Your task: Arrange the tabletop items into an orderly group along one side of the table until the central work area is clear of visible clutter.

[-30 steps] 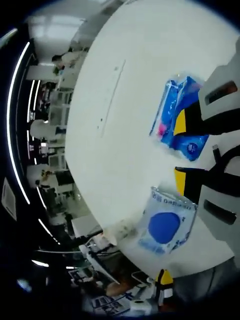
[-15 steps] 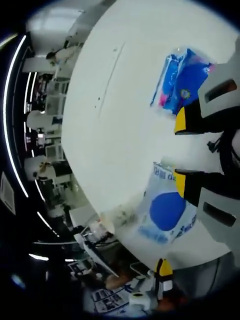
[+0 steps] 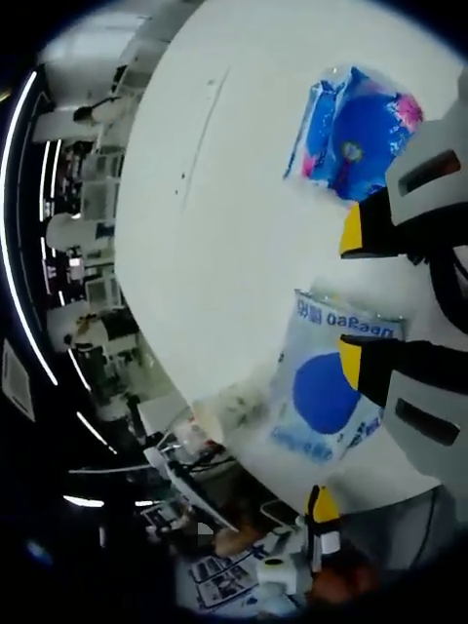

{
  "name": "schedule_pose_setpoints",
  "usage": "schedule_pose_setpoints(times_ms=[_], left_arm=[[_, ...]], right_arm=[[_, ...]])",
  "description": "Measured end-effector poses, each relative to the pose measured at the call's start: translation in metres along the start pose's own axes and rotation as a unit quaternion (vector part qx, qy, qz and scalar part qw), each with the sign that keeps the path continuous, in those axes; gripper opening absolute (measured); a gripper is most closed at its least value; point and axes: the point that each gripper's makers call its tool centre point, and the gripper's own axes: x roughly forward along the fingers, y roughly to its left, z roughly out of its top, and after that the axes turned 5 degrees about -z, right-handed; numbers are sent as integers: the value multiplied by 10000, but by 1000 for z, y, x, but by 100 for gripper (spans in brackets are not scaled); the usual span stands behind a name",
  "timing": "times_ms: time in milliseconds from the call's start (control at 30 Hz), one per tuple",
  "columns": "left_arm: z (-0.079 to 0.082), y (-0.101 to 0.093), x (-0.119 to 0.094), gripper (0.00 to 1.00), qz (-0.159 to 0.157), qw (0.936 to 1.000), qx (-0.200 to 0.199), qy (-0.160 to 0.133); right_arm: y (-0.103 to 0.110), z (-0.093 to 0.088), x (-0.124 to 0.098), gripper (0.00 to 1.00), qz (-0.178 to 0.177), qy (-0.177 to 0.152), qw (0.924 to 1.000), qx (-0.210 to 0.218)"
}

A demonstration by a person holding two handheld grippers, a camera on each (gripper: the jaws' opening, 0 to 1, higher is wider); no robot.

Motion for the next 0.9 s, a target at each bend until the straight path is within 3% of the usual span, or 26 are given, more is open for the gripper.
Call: schedule_pose_setpoints(times_ms=[433, 900], left_arm=[[-9, -7, 17, 21, -165, 9996, -186, 114], [-12, -7, 24, 19, -240, 9992, -240, 197]], right_arm=[[1, -14, 4, 34, 72, 169, 9991, 386], [17, -31, 2, 34, 156, 308, 9977, 575]])
